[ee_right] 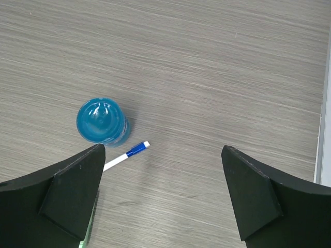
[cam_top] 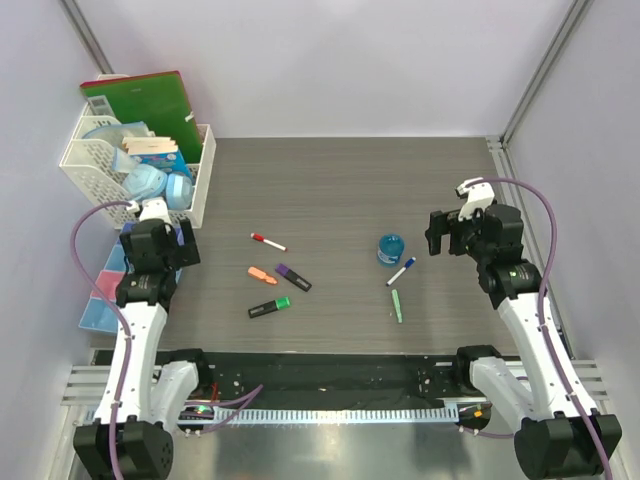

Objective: Sort the stationery into containers
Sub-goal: Move the storage box to the center of the board.

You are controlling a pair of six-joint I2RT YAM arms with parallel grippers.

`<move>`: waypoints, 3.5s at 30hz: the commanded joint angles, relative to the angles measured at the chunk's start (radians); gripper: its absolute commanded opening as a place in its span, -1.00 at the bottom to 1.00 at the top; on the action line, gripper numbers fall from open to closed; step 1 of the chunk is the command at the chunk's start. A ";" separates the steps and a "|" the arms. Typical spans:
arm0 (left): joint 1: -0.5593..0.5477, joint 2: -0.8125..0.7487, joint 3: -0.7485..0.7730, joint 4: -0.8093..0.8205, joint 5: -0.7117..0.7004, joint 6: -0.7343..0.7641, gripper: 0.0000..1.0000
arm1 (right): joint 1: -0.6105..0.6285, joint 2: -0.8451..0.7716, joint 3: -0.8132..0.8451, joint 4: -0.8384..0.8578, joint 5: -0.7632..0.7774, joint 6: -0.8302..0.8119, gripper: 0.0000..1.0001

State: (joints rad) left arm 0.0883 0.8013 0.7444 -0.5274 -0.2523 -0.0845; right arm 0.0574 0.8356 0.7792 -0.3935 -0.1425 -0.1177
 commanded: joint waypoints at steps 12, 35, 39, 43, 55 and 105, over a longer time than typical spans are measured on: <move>0.140 0.231 0.151 0.069 -0.024 -0.115 1.00 | -0.002 0.020 -0.001 0.019 -0.022 -0.129 0.99; 0.404 0.651 0.231 0.225 0.150 -0.147 1.00 | -0.001 0.034 0.020 -0.011 -0.120 -0.154 0.99; 0.406 0.711 0.245 0.256 0.137 -0.152 0.95 | -0.001 0.030 0.020 -0.010 -0.120 -0.149 0.99; 0.406 0.754 0.259 0.279 0.122 -0.146 0.84 | -0.001 0.031 0.017 -0.010 -0.124 -0.146 0.99; 0.403 0.753 0.213 0.288 0.246 -0.090 0.46 | -0.001 0.028 0.020 -0.010 -0.129 -0.137 0.99; -0.045 0.621 0.225 -0.042 0.462 0.160 -0.12 | -0.001 -0.015 0.032 -0.019 -0.118 -0.128 0.99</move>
State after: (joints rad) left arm 0.0887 1.4242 0.9241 -0.5697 0.1196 0.0753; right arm 0.0574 0.8417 0.7654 -0.4225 -0.2642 -0.2592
